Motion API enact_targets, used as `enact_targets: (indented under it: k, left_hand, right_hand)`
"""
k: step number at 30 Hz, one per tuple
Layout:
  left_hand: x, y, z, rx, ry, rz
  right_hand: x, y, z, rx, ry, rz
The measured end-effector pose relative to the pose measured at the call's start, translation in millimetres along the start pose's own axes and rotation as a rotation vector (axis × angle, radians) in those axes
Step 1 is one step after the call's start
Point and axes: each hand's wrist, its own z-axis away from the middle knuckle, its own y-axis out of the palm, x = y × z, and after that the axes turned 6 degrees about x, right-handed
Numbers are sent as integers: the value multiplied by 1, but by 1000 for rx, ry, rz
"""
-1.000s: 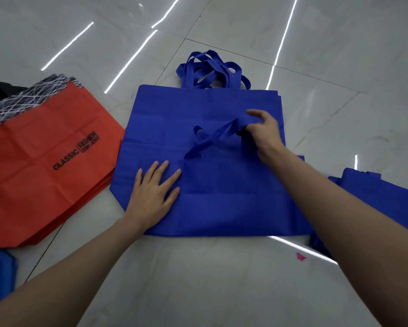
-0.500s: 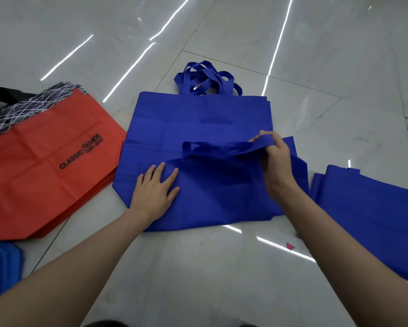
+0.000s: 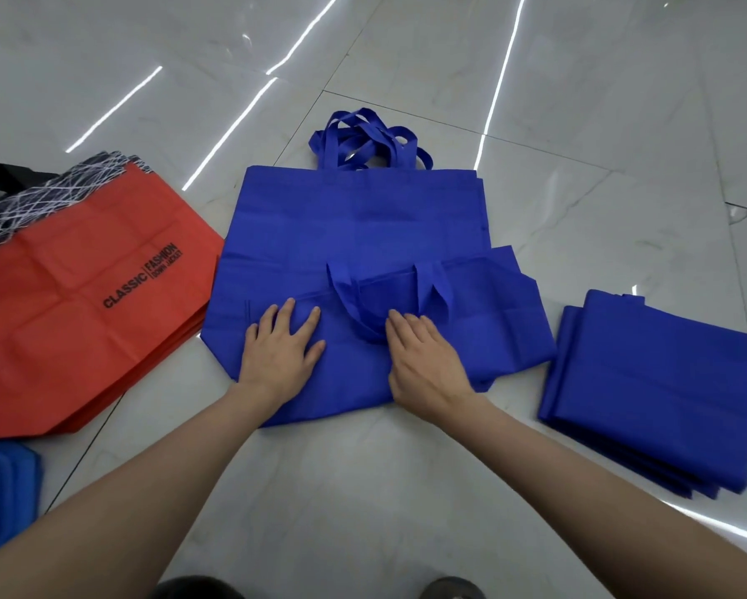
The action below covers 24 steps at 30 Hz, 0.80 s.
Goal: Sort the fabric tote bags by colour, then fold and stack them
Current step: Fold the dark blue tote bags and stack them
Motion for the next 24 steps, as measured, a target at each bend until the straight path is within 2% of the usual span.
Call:
enact_targets:
  k: [3, 5, 9, 11, 13, 15, 17, 19, 23, 24]
  left_hand:
    - [0, 3, 2, -20, 3, -11]
    - [0, 5, 3, -31, 7, -8]
    - [1, 6, 3, -30, 8, -15]
    - [1, 6, 4, -25, 3, -19]
    - [0, 5, 3, -17, -7, -12]
    - [-2, 4, 4, -15, -13, -13]
    - [-3, 5, 3, -18, -16, -12]
    - [-3, 4, 4, -9, -27, -10]
    - [-9, -4, 10, 35, -80, -56]
    - [-11, -7, 12, 4, -104, -71]
  right_hand:
    - [14, 0, -14, -60, 125, -181]
    - [12, 4, -23, -107, 193, -194]
    - [-7, -1, -23, -130, 111, -157]
    - [-17, 0, -18, -149, 113, -289]
    - [-24, 1, -5, -282, 152, -380]
    - [-29, 11, 8, -409, 114, -294]
    - [-29, 28, 20, -387, 49, -164]
    - [-25, 42, 28, -336, 59, -67]
    - [-5, 44, 33, -180, 172, -75]
    - [-3, 43, 30, -142, 184, -98]
